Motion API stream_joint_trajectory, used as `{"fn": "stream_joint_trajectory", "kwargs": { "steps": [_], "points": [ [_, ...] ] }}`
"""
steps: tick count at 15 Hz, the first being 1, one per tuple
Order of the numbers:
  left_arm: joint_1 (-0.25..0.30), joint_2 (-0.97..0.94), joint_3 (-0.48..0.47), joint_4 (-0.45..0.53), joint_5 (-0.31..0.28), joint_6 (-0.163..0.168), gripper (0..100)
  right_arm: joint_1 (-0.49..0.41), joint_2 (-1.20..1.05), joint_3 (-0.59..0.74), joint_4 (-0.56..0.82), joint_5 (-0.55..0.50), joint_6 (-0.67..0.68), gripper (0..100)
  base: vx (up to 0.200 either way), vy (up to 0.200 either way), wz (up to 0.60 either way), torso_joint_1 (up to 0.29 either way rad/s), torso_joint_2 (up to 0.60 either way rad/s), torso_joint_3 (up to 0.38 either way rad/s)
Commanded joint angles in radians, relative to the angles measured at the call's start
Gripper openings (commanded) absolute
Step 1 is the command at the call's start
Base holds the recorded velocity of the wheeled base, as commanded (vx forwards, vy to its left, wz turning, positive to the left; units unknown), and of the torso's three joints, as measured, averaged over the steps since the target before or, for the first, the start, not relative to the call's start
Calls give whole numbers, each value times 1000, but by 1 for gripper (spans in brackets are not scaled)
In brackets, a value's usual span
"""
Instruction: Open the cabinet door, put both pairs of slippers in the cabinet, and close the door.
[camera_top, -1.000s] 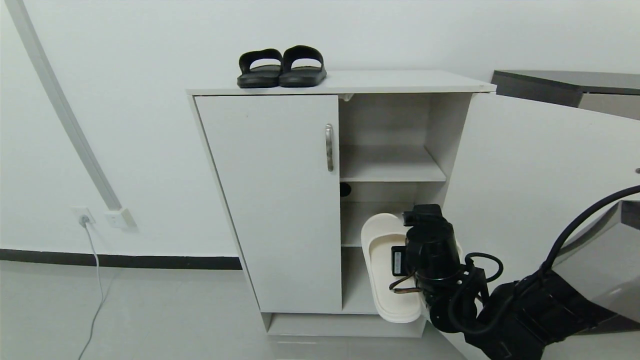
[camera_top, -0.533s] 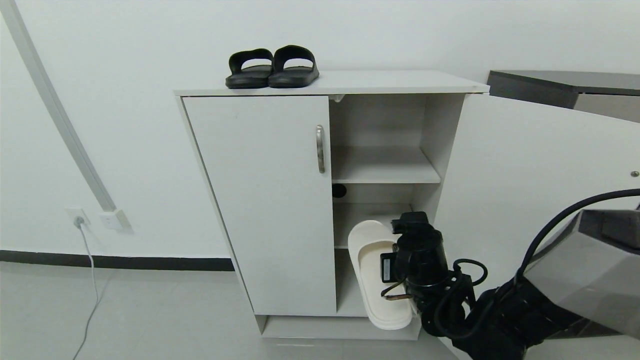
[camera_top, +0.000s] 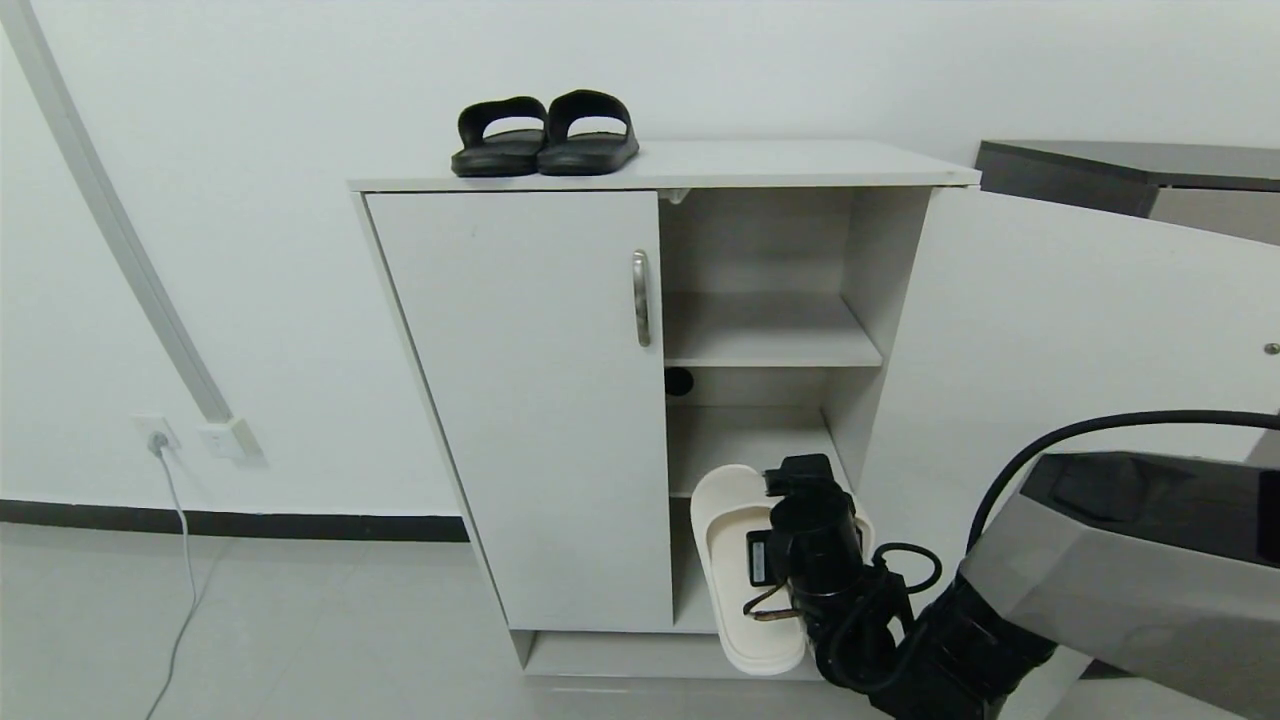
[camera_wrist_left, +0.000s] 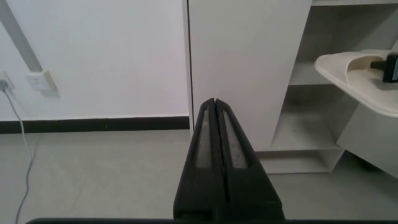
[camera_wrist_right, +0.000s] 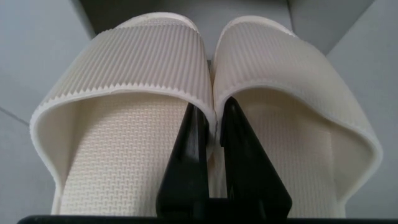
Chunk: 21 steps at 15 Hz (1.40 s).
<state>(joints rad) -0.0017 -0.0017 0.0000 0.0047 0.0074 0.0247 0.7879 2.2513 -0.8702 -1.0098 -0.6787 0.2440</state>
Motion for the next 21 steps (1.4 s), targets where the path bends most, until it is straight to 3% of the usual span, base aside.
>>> {"fn": "stream_joint_trajectory", "kwargs": {
  "steps": [1, 14, 21],
  "points": [
    [0, 2, 0, 0, -1, 0, 0, 2, 24, -1, -3, 1, 1, 0, 0, 0, 0, 0, 0, 0],
    [0, 2, 0, 0, -1, 0, 0, -2, 44, -19, -16, -1, 20, 0, 0, 0, 0, 2, 3, -140],
    [0, 2, 0, 0, 3, -6, 0, -15, 128, 14, -365, -53, -129, 0, 0, 0, 0, 1, 3, -26]
  ]
}}
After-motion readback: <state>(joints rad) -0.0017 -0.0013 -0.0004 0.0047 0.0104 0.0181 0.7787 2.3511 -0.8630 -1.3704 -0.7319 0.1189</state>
